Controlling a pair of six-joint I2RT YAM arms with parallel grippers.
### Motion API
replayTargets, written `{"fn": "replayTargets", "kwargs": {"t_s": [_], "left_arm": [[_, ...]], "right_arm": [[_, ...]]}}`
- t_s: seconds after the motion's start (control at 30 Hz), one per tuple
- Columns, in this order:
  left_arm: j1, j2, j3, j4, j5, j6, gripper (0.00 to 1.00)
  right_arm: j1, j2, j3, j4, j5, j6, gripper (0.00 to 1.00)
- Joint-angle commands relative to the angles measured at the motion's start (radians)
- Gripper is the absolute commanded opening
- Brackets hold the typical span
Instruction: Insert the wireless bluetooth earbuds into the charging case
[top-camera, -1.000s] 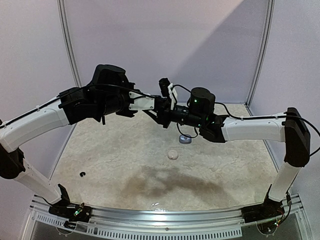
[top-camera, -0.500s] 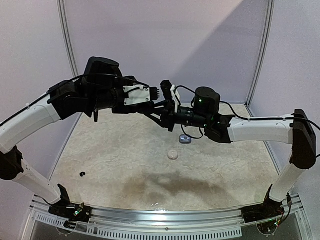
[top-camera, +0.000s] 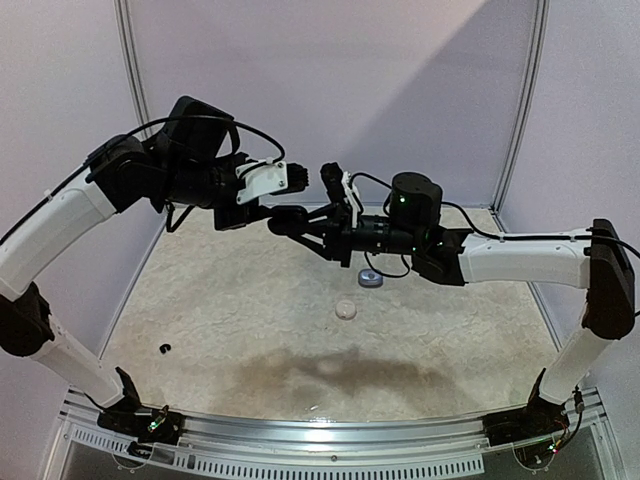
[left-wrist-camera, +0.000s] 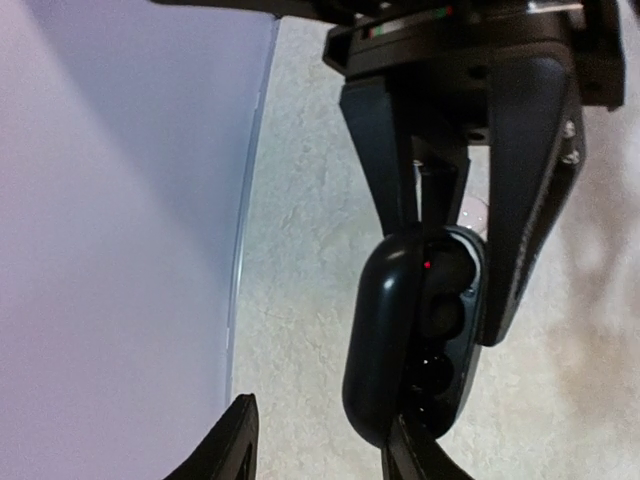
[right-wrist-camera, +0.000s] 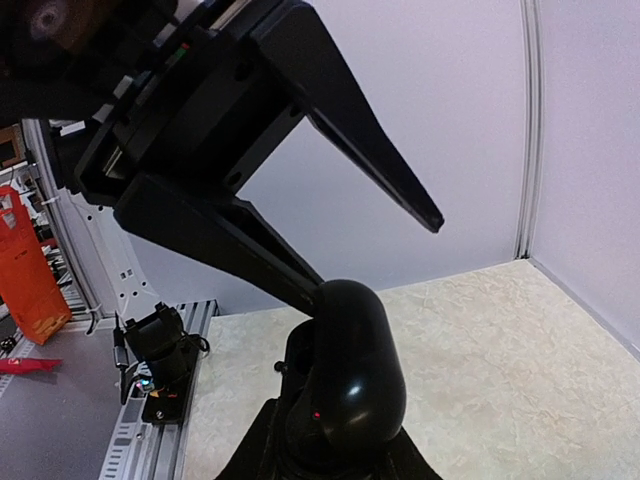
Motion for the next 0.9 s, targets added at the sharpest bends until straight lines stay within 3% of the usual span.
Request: {"fn": "replayTargets", "kwargs": {"t_s": [0.0, 0.1, 0.3, 0.6, 0.73, 0.87], "left_arm": [[0.023, 0.044, 0.060, -0.208, 0.160, -0.078, 0.40], [0.031, 0.082, 0.125, -0.278, 0.214, -0.106, 0.33], [0.041, 0.143, 0.219, -0.400, 0.307, -0.114, 0.27], [0.044, 0.155, 0.270, -0.440, 0.335, -0.123, 0.00], [0.042, 0.156, 0.282, -0.440, 0.340, -0.138, 0.00], [0.036, 0.149, 0.292, -0.415, 0.285, -0.141, 0.00]], "right_arm": [[0.001, -0.040, 0.035, -0.014, -0.075, 0.001, 0.11], [0.005, -0.045, 0.040, -0.028, -0.089, -0.016, 0.10], [0.014, -0.050, 0.058, -0.057, -0.089, -0.058, 0.10], [0.015, -0.058, 0.058, -0.090, -0.080, -0.089, 0.11], [0.014, -0.050, 0.056, -0.075, -0.044, -0.092, 0.22], [0.013, -0.031, 0.049, -0.073, 0.010, -0.077, 0.47]]}}
